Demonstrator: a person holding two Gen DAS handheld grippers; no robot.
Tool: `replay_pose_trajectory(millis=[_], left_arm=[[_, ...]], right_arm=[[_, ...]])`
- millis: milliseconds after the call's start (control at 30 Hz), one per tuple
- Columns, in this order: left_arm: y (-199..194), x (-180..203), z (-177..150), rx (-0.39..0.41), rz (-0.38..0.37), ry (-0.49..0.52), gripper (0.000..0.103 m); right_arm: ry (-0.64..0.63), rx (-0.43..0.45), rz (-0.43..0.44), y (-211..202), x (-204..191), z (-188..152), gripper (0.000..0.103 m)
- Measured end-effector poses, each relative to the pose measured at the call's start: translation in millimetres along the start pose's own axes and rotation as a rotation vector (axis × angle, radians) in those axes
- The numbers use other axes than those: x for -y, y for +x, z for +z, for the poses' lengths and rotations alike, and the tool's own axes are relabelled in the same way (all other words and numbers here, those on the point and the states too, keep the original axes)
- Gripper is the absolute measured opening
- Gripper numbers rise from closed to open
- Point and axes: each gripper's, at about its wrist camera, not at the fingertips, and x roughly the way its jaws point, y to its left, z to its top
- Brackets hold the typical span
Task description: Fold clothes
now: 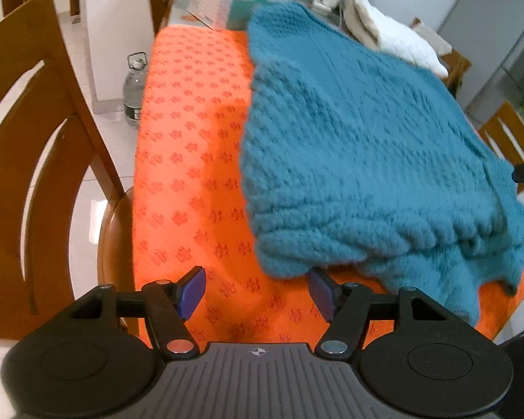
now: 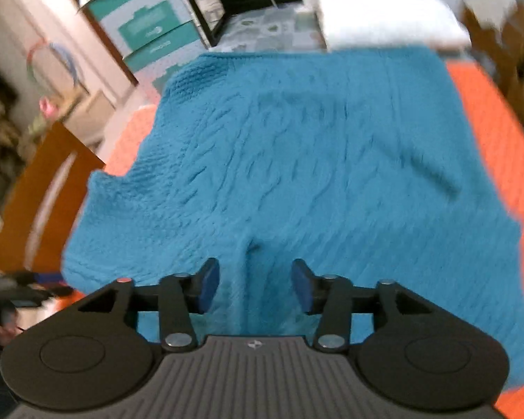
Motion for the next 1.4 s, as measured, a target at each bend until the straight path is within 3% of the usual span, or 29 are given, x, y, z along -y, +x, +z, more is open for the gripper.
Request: replay_pose_trajectory(millis=[167,267,400,600,800,833,867,900,1000,1200,1300,1400], left_arm=[[8.2,6.7,5.3,0.004,-0.007,0.028,0.067],[4.1,15.1,13.1,0.049,-0.008,0.059,0.067],[-5.5,22.1,20.9,0.097,-0.013,0.079,0.067],[8.8,30.3,20.9,0.086,-0.057,0.033,0.071],[29.1,46.7,21.3,0.101,-0.023,0.032,0.075],[31.3,45.7,21.8,0.104,-0.016,0.025,0.070],[31.3,45.2,23.5,0.101,-0.010,0.027,0.045],[29.3,45.8,26.7,0.093,0.002,0.040,0.030],[3.0,48.2,46.3,0.089,0.016,0.077,0.020],[-83.5,43.7,96.9,0.123,0.010,0.141,0.019],[-86.9,44.0,97.8,0.090,0.036,0.197,0.020],[-57.2,39.9,74.0,0.002,0.081,0.217,0.021]], right_arm=[[0.141,-0.049,0.063,41.4,7.2,-25.6,0.053],[0.183,-0.056,0.093,49.7,0.7,-30.4,0.017],[0.180,0.057,0.100,13.7,-10.5,-19.0,0.014],[0.121,0.222,0.050,-48.7,-22.5,14.4,0.013],[0.102,0.282,0.008,-58.6,-19.6,37.4,0.013],[0.101,0.280,-0.002,-55.2,-18.0,39.3,0.013],[0.103,0.276,-0.007,-52.3,-16.7,40.2,0.013],[0.102,0.273,-0.012,-50.6,-15.9,39.6,0.012],[0.088,0.269,-0.023,-50.8,-17.5,35.9,0.012],[0.103,0.274,-0.001,-55.9,-16.0,25.0,0.010],[0.106,0.228,0.005,-41.2,-15.7,11.7,0.010],[0.088,0.165,-0.025,-20.7,-15.6,-5.5,0.010]])
